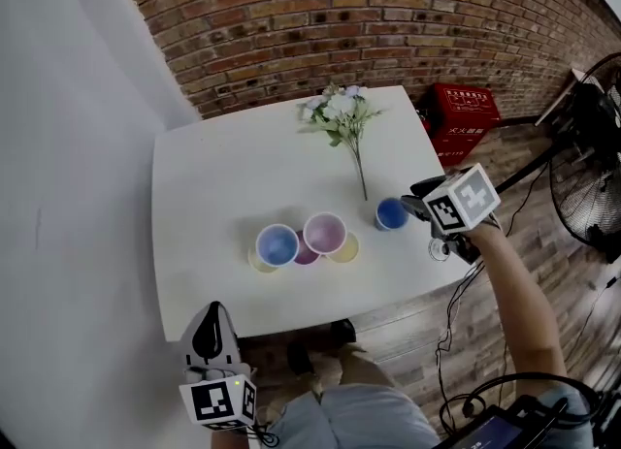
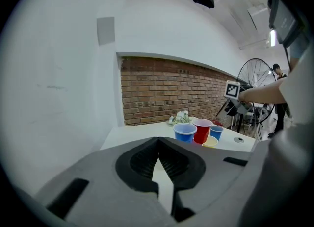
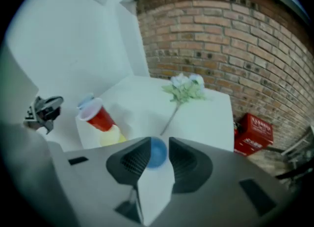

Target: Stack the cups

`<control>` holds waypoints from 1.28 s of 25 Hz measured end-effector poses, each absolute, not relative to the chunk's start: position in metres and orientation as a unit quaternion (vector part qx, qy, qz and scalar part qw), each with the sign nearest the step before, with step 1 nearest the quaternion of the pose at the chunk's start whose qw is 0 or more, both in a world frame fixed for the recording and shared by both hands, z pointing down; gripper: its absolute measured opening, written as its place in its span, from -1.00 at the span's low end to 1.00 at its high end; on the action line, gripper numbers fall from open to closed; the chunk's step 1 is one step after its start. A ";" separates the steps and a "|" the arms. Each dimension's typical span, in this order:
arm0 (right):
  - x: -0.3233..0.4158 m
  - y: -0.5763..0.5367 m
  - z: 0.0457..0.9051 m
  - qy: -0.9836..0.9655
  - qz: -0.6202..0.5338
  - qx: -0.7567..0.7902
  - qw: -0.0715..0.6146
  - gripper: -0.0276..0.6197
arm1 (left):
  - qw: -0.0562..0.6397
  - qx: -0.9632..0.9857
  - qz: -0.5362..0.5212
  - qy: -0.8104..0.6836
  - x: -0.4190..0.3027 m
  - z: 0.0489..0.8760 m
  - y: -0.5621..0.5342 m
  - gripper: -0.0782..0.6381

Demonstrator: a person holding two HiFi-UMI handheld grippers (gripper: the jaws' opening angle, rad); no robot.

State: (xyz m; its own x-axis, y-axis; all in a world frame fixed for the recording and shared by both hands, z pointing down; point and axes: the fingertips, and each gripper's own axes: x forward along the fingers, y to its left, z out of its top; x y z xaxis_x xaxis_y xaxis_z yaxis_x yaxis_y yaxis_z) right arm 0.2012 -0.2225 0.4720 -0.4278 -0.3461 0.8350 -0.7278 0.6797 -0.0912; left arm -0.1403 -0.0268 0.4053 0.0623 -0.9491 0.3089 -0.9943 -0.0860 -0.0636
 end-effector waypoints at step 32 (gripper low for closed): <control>0.088 -0.126 0.557 -0.873 0.052 0.209 0.437 -0.37 | 0.096 0.712 0.148 -0.679 -0.153 0.415 -0.021 -0.76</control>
State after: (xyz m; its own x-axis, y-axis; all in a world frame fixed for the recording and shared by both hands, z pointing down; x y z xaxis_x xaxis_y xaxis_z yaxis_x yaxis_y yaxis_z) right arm 0.0885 -0.1260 0.5568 -0.5305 -0.3190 0.7853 -0.4102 0.9074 0.0915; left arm -0.1530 -0.0209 0.4150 0.0333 -0.9391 0.3419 -0.9962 -0.0588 -0.0644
